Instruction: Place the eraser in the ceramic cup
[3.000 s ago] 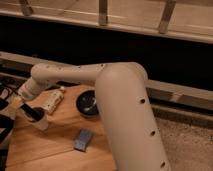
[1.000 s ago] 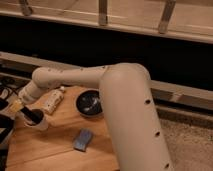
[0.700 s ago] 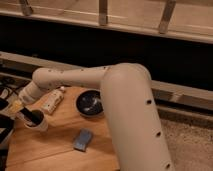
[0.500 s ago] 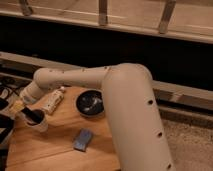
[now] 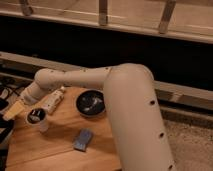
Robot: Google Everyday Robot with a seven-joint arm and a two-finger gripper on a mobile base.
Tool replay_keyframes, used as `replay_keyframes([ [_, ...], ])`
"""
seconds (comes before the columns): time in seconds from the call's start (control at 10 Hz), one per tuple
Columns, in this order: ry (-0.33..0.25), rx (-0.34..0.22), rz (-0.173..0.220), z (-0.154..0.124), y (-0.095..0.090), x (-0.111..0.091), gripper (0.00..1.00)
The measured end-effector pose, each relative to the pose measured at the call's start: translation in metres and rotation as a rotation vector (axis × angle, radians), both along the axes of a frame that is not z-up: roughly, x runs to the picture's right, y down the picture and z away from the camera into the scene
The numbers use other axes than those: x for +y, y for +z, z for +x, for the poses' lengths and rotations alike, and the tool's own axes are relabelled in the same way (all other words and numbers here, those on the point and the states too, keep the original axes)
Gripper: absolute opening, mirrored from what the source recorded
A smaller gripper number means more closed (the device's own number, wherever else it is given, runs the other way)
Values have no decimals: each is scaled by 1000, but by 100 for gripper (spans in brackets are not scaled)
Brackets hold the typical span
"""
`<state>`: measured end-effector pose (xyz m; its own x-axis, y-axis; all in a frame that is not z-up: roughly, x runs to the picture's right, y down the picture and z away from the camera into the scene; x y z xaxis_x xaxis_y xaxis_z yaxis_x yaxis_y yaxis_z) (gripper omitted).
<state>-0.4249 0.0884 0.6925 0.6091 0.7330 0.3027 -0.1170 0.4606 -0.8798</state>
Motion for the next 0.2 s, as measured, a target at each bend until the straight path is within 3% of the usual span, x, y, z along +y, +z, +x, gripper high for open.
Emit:
replay_keyframes([
  [0.2,-3,-3,0,-1,-2,3,84],
])
